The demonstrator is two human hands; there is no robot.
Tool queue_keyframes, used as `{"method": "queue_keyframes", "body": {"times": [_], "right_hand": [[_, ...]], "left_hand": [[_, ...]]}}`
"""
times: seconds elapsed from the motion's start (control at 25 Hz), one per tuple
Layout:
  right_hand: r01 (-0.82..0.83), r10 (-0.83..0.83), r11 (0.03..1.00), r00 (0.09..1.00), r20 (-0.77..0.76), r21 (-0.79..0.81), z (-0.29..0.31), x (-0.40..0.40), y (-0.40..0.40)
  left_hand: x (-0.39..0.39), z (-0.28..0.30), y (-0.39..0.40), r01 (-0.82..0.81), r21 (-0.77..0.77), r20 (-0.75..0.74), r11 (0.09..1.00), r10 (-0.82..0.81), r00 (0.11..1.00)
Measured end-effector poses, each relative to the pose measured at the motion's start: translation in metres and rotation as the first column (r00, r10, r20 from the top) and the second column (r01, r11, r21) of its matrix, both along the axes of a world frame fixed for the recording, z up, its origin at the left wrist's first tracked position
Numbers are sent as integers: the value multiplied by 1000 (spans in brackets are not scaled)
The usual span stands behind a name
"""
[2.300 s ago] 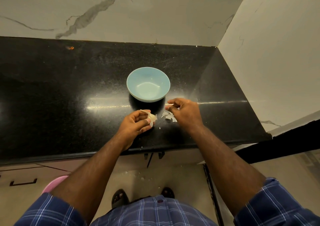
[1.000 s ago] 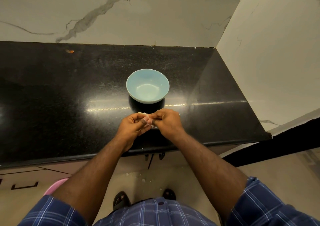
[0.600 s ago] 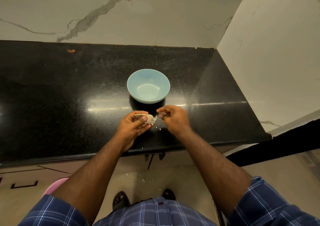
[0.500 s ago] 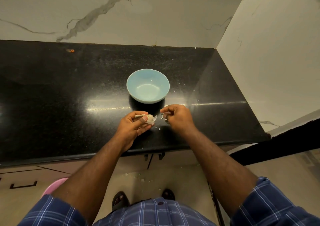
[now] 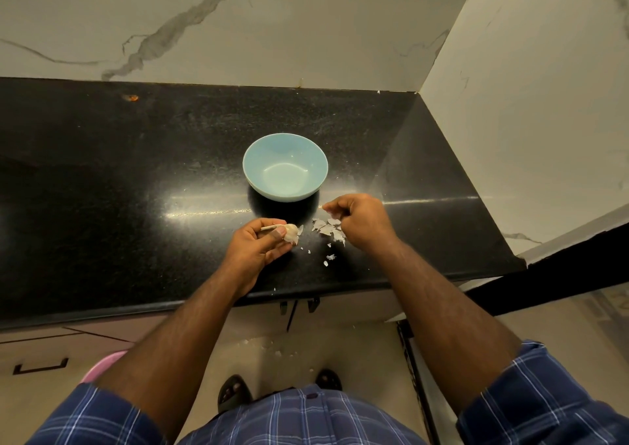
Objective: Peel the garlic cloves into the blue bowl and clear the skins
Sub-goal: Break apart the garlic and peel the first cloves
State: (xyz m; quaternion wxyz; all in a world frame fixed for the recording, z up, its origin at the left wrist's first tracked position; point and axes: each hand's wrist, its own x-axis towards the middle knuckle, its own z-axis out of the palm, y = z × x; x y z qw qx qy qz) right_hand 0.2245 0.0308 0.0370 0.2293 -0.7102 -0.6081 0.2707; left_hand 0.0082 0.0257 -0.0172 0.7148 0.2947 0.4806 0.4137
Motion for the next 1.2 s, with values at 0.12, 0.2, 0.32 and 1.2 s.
{"method": "queue_keyframes", "body": {"times": [0.12,0.2,0.32,1.2], "right_hand": [[67,-66,995,998,-25,71,0,1,-1],[46,-49,994,999,25,97,2,-4,-4],[-79,82,996,993,-88,33,6,-26,-16],[-135,94,988,911,-402,-75,-10,-46,-15]], "left_hand": [[1,0,-2,-4,11,0,1000,4,1000],[1,-1,-3,5,27,-19,1000,-5,1000],[1,-1,-4,33,66,-60,997,-29,998],[2,11,-5,-3,54,-42,999,5,999]]}}
